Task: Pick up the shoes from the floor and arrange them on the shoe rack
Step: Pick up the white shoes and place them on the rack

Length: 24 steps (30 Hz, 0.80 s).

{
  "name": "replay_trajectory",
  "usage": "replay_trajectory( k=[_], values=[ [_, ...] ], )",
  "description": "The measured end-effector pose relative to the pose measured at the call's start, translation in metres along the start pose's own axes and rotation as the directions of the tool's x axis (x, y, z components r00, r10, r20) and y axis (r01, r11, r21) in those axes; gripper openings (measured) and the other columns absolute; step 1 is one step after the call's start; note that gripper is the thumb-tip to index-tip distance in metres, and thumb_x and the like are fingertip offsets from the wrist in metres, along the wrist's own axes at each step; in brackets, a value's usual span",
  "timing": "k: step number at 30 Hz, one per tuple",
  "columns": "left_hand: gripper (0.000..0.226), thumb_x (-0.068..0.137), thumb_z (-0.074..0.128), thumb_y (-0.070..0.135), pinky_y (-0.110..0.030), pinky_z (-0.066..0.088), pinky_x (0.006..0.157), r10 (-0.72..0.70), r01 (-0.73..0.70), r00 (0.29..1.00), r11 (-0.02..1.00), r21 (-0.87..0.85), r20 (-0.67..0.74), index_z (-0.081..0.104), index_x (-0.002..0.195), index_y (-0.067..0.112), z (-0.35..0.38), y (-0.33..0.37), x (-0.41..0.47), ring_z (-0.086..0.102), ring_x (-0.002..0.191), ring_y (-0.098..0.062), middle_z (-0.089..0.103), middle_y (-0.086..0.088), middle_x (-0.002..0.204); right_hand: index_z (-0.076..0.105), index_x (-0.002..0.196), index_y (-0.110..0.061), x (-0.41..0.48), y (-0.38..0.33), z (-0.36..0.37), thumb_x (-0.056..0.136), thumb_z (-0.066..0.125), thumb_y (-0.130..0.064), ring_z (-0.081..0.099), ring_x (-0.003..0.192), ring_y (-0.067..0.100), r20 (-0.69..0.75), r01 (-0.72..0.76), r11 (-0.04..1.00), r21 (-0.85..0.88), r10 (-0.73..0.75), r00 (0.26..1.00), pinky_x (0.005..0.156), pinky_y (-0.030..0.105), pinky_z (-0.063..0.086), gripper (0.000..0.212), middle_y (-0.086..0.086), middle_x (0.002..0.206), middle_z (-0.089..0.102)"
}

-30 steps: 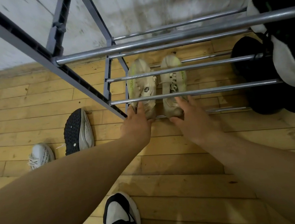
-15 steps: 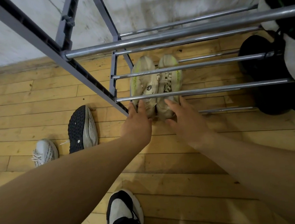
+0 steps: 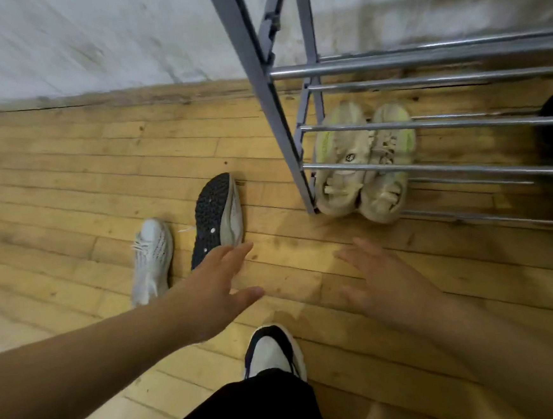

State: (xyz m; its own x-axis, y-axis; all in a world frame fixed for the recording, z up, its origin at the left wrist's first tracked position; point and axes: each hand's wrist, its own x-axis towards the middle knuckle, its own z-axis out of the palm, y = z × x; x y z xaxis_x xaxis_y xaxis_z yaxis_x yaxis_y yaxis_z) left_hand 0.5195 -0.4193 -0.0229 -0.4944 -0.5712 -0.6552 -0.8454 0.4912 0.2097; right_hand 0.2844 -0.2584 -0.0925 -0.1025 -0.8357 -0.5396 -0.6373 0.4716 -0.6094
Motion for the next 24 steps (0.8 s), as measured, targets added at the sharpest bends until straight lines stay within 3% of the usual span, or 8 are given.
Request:
replay_trajectory(
  k=[3,9,14,17,20,22,24],
  values=[
    [0.088,0.091,0.061,0.064,-0.034,0.043,0.105,-0.131,0.118,0.983,0.988,-0.103,-0.129,0.013,0.162,0.042,0.005,-0.043,-0.011,0.050,0.129,-0.015,0.029,0.006,0.162,0.030,0.157,-0.040,0.012,-0.035,0.001,0.097,0.056,-0.054,0.014,0.155,0.015,0.029,0.030,0.999,-0.023,-0.029,0.999,0.118,0.030,0.024,0.067,-0.007,0.169,0.015],
    [0.095,0.089,0.068,0.060,-0.042,0.044,0.107,-0.246,0.177,0.940,0.944,-0.279,-0.237,0.006,0.161,0.048,0.035,-0.079,0.033,0.041,0.140,-0.028,0.028,-0.004,0.160,0.034,0.155,-0.041,0.046,-0.084,0.012,0.095,0.059,-0.053,0.026,0.151,0.017,0.014,0.050,0.999,-0.010,-0.050,0.999,0.120,0.036,0.029,0.067,-0.008,0.167,0.024],
    [0.090,0.096,0.061,0.052,-0.052,0.037,0.113,-0.262,0.225,0.939,0.957,-0.181,-0.222,-0.004,0.158,0.053,0.043,-0.088,0.084,0.030,0.144,-0.038,0.019,-0.009,0.163,0.036,0.155,-0.039,0.068,-0.097,0.026,0.094,0.062,-0.052,0.032,0.148,0.017,0.021,0.011,0.999,-0.038,-0.010,1.000,0.116,0.031,0.030,0.067,-0.007,0.163,0.031],
    [0.079,0.102,0.052,0.045,-0.049,0.048,0.101,-0.237,0.220,0.954,0.970,-0.106,-0.185,-0.005,0.156,0.058,0.044,-0.093,0.094,0.040,0.133,-0.042,0.017,-0.011,0.162,0.036,0.155,-0.039,0.073,-0.102,0.030,0.094,0.062,-0.052,0.035,0.146,0.019,0.024,-0.022,0.998,-0.053,0.023,0.999,0.113,0.032,0.033,0.067,-0.004,0.162,0.034],
    [0.072,0.105,0.045,0.037,-0.039,0.056,0.078,-0.183,0.129,0.968,0.950,-0.284,-0.172,0.000,0.155,0.060,0.035,-0.100,0.084,0.059,0.105,-0.034,0.032,-0.006,0.151,0.035,0.155,-0.042,0.075,-0.103,0.033,0.095,0.064,-0.048,0.038,0.144,0.019,0.005,-0.049,0.996,0.074,0.048,0.999,0.106,0.031,0.036,0.066,-0.006,0.160,0.037],
    [0.069,0.106,0.047,0.030,-0.042,0.060,0.075,-0.134,0.017,0.975,0.841,-0.540,-0.178,0.010,0.157,0.058,0.033,-0.102,0.068,0.066,0.099,-0.031,0.045,0.003,0.142,0.033,0.155,-0.045,0.077,-0.101,0.034,0.096,0.063,-0.047,0.037,0.145,0.017,0.000,-0.053,0.983,0.173,0.054,0.999,0.102,0.028,0.034,0.066,-0.009,0.160,0.038],
    [0.067,0.107,0.049,0.020,-0.043,0.060,0.091,-0.121,-0.037,0.985,0.541,-0.840,-0.121,0.022,0.154,0.059,0.039,-0.099,0.050,0.069,0.109,-0.025,0.051,0.008,0.148,0.031,0.155,-0.048,0.077,-0.103,0.035,0.097,0.061,-0.048,0.034,0.147,0.017,0.021,-0.058,0.967,0.248,0.055,0.998,0.101,0.026,0.030,0.065,-0.008,0.162,0.036]
  ],
)
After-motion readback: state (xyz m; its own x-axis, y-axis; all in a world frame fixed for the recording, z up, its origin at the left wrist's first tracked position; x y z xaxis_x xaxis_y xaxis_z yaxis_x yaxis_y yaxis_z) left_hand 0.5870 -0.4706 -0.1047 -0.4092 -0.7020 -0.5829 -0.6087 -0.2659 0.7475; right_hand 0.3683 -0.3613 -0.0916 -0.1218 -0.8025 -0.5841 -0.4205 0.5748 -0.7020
